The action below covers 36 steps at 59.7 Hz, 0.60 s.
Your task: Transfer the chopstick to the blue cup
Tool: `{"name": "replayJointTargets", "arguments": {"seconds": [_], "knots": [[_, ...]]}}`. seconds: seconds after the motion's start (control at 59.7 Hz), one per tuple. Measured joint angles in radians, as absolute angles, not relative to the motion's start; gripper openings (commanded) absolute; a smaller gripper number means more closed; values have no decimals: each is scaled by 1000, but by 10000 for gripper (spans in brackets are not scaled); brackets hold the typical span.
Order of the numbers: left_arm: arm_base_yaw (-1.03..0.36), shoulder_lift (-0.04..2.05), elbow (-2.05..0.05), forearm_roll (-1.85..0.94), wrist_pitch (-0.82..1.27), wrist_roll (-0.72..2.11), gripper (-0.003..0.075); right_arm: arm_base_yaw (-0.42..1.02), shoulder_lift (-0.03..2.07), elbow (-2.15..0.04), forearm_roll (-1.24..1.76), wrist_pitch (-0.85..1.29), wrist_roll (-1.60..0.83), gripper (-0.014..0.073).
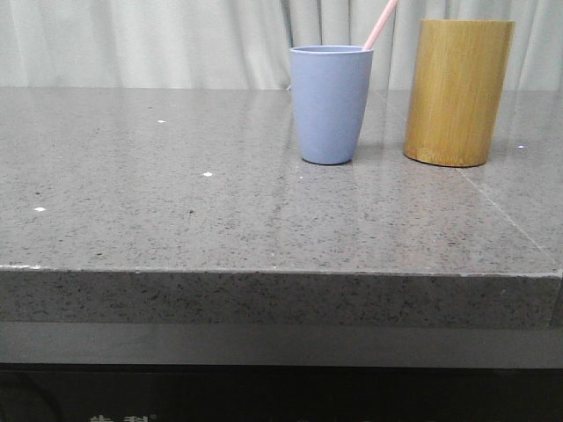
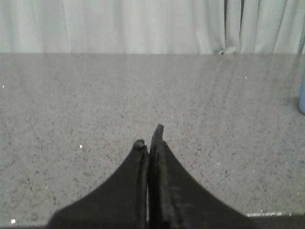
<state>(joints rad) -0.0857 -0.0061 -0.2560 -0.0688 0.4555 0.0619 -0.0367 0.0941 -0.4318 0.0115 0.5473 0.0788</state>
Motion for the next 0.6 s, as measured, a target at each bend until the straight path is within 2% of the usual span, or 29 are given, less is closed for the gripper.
{"name": "replayJointTargets", "arguments": {"seconds": [0.452, 0.603], "knots": [[-84, -6, 1, -96, 249, 62, -19, -37, 94, -432, 11, 547, 79, -70], [-84, -6, 1, -109, 212, 62, -19, -37, 94, -432, 11, 547, 81, -70]]}}
